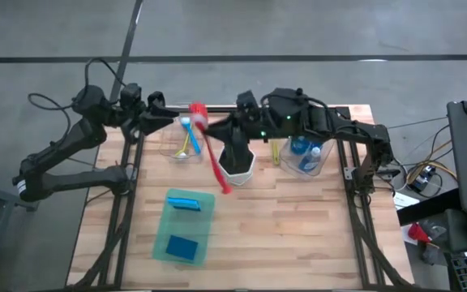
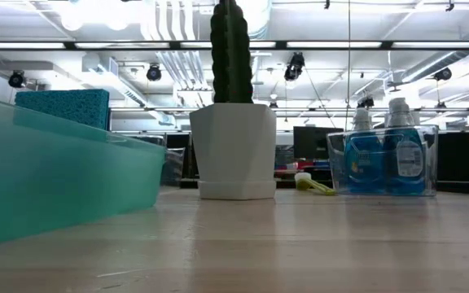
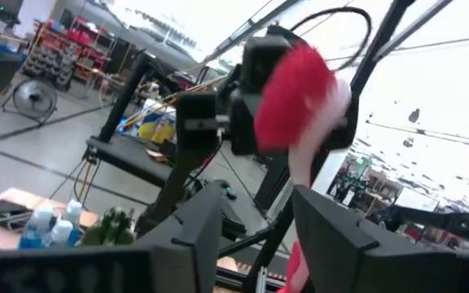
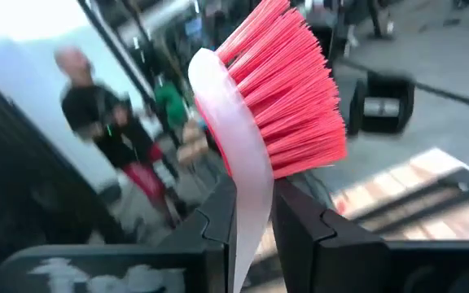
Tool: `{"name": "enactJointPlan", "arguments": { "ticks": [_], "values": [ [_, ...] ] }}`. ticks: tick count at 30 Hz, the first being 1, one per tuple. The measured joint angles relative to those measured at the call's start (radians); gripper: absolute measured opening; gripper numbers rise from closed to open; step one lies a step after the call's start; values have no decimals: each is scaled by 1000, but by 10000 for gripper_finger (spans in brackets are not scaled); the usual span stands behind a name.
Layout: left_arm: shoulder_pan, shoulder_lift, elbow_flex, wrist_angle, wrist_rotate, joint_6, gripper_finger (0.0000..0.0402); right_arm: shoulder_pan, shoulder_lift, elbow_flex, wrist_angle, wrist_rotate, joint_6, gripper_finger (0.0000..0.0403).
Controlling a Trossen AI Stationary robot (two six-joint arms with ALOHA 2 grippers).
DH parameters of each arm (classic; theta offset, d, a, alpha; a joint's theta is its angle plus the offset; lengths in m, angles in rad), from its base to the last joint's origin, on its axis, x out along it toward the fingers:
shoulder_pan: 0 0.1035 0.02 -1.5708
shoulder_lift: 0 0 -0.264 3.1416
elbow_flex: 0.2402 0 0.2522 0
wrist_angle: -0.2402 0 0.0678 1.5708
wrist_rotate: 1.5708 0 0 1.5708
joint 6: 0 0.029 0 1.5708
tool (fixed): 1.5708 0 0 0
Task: Pick & Place Kitchen Sink Supplies
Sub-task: Put the red dishwashing brush into the left transparent bin
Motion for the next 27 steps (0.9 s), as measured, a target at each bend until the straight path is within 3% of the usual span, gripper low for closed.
{"name": "enactJointPlan", "arguments": {
  "ticks": [8,19,27],
  "values": [
    [-44,11,0,2,23,-18,206,-36,10,-19,187,120,55,52],
    [-53,42,0,10,-34,-89,206,-76,105,-21,287,187,61,52],
    [-52,43,0,12,-53,-101,206,-107,169,-17,374,157,121,52]
  ]
}}
